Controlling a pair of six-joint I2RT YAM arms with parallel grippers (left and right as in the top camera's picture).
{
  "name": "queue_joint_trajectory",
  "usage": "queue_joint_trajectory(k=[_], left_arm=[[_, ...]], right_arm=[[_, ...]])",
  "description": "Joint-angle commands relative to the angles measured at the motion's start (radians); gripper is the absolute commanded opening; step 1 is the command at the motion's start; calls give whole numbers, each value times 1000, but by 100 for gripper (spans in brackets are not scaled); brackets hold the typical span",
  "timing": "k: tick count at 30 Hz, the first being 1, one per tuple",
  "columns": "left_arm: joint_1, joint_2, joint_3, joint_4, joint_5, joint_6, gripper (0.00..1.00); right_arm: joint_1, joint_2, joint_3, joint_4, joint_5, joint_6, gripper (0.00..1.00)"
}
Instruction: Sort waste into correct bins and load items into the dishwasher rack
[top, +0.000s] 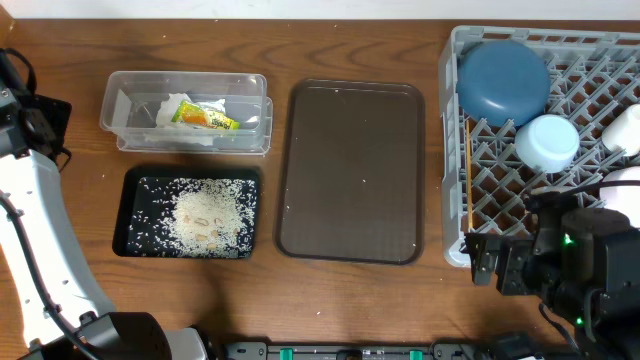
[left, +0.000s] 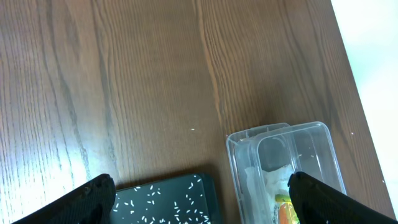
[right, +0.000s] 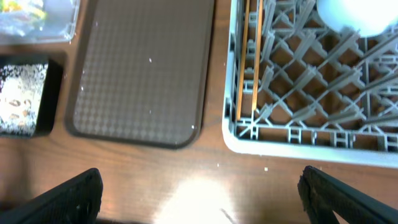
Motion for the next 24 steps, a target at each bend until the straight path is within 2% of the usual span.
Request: queue_joint_trajectory(k=[1,4,8,18,24], left_arm=[[3,2,3,-3,-5,6,92],[3,2,3,-3,-5,6,92],[3,2,3,-3,-5,6,92],[3,2,3,-3,-5,6,92],[3,2,3,-3,-5,6,92]], right_arm=[[12,-1,-38,52,42,21,99],[21,-12,-104,143,50,-8,99],[14,-90,-285,364,49,-137,99],[-60,-489,-904,1055,49,-252,99],[-108,-686,-1127,1320,47,-280,99]])
